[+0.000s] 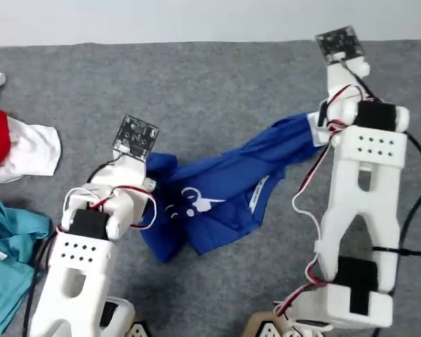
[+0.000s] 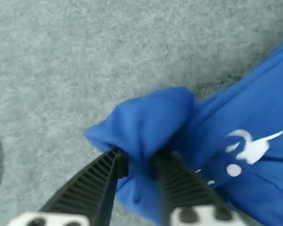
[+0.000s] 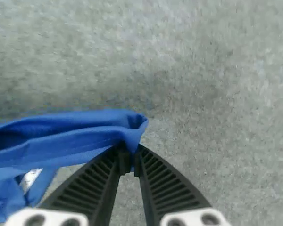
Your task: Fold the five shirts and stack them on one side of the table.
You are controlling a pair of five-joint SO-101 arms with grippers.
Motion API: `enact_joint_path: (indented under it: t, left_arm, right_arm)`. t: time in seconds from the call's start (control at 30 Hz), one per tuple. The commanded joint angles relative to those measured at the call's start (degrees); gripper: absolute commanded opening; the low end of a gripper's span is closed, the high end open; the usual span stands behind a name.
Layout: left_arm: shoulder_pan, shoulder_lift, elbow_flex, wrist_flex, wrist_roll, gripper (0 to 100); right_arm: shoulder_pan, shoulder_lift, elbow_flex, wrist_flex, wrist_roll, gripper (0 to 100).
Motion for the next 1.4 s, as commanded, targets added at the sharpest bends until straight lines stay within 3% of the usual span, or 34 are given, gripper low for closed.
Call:
enact_joint_path:
  t: [0.0, 0.3, 0.53, 0.7, 0.87, 1.17, 1.37]
  left_arm:
    - [-2.64, -0.79, -0.57, -0.53, 1.58, 21]
    - [-8.53, -0.79, -9.98, 6.86, 3.43, 25]
    - [-8.53, 1.67, -12.26, 3.25, 5.63, 25]
    - [-8.44, 14.68, -17.01, 0.18, 5.71, 25]
    - [-7.38, 32.7, -33.98, 4.22, 5.71, 25]
    - [-0.26, 64.44, -71.08, 20.84, 3.16, 25]
    - [1.14, 84.13, -97.45, 26.73, 3.25, 25]
  right_arm:
    - [4.18, 0.84, -0.62, -1.45, 0.35, 0.9]
    - [8.31, 1.27, -0.62, 2.59, 5.45, 0.9]
    - [10.15, 1.19, -0.79, 8.31, 5.71, 0.9]
    - [10.42, 1.27, -0.62, 11.38, 6.86, 0.9]
    - [11.56, 1.54, -0.62, 15.69, 6.95, 0.9]
    - [11.3, 1.71, -0.44, 17.1, 6.59, 0.9]
    - [11.3, 1.71, -0.44, 19.3, 6.51, 0.9]
